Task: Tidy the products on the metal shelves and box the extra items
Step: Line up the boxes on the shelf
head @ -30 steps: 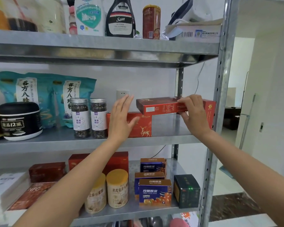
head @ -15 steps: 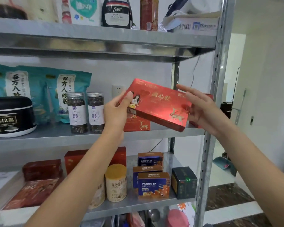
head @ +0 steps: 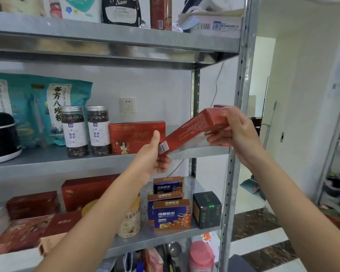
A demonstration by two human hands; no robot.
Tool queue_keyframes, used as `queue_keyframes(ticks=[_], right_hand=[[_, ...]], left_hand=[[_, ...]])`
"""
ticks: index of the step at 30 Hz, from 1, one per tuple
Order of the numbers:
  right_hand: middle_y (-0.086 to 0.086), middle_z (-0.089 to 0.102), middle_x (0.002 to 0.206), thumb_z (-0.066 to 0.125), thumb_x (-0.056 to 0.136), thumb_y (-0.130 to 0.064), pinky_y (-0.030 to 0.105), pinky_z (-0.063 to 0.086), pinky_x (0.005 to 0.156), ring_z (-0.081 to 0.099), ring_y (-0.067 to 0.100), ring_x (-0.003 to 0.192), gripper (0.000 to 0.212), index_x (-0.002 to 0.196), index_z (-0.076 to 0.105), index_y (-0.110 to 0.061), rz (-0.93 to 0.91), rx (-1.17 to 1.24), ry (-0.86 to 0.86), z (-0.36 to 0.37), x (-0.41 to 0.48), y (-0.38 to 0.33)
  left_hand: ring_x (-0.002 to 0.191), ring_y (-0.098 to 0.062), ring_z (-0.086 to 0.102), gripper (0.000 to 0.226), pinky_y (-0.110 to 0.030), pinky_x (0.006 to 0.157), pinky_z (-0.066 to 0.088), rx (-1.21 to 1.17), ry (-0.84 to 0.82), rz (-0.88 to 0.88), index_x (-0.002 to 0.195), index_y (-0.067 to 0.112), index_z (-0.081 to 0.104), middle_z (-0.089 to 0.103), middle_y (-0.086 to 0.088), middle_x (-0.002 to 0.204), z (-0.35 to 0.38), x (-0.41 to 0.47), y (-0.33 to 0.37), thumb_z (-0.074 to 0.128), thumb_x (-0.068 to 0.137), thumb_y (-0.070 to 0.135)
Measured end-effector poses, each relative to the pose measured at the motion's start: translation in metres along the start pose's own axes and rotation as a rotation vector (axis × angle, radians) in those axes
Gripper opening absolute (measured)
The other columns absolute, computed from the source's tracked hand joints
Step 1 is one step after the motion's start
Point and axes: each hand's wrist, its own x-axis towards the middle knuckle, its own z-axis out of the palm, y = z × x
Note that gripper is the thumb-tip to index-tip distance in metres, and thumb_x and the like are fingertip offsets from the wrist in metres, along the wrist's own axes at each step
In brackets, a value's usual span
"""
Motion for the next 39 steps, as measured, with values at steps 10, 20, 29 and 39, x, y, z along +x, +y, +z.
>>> queue_keyframes(ticks=[10, 20, 29, 39], right_hand=[[-0.008, 0.032, 0.047, 0.046, 0.079, -0.078, 0.022, 0.019, 0.041, 0.025, 0.007, 0.036, 0.059, 0.07, 0.038, -0.021, 0.321, -0.062, 0.186, -0.013, 0.011, 0.01], [0.005, 0.068, 0.101, 0.036, 0.1, -0.051, 0.028, 0.056, 0.062, 0.068, 0.017, 0.073, 0.05, 0.128, 0.057, -0.015, 0.347, -0.154, 0.081, -0.012, 0.011, 0.021], [-0.005, 0.044, 0.136, 0.077, 0.078, -0.008, 0.045, 0.032, 0.112, 0.038, 0.018, 0.133, 0.056, 0.128, 0.053, -0.018, -0.454, -0.729, -0.145, -0.013, 0.013, 0.028], [0.007, 0.056, 0.105, 0.069, 0.088, -0.022, 0.015, 0.053, 0.07, 0.059, -0.003, 0.089, 0.027, 0.096, 0.063, -0.048, -0.153, -0.454, -0.103, -0.012, 0.043, 0.02]], left_hand=[[0.084, 0.0, 0.065, 0.044, -0.019, 0.069, 0.052, 0.541, -0.095, 0.754, 0.115, 0.033, 0.06, 0.066, 0.017, 0.092, 0.024, -0.013, -0.004, 0.052, 0.083, 0.062], [0.059, -0.014, 0.07, 0.029, -0.023, 0.054, 0.055, -0.177, -0.103, 0.022, 0.091, 0.007, 0.065, 0.074, -0.002, 0.069, 0.024, -0.014, 0.01, 0.06, 0.095, 0.035], [0.078, -0.026, 0.069, 0.04, -0.031, 0.043, 0.056, -0.622, -0.259, -0.296, 0.125, 0.005, 0.056, 0.066, -0.02, 0.119, 0.013, -0.004, 0.004, 0.063, 0.09, 0.023], [0.077, -0.027, 0.068, 0.051, -0.036, 0.065, 0.055, 0.499, 0.399, 0.664, 0.088, 0.003, 0.069, 0.072, -0.012, 0.083, -0.025, 0.032, 0.011, 0.036, 0.105, 0.039]])
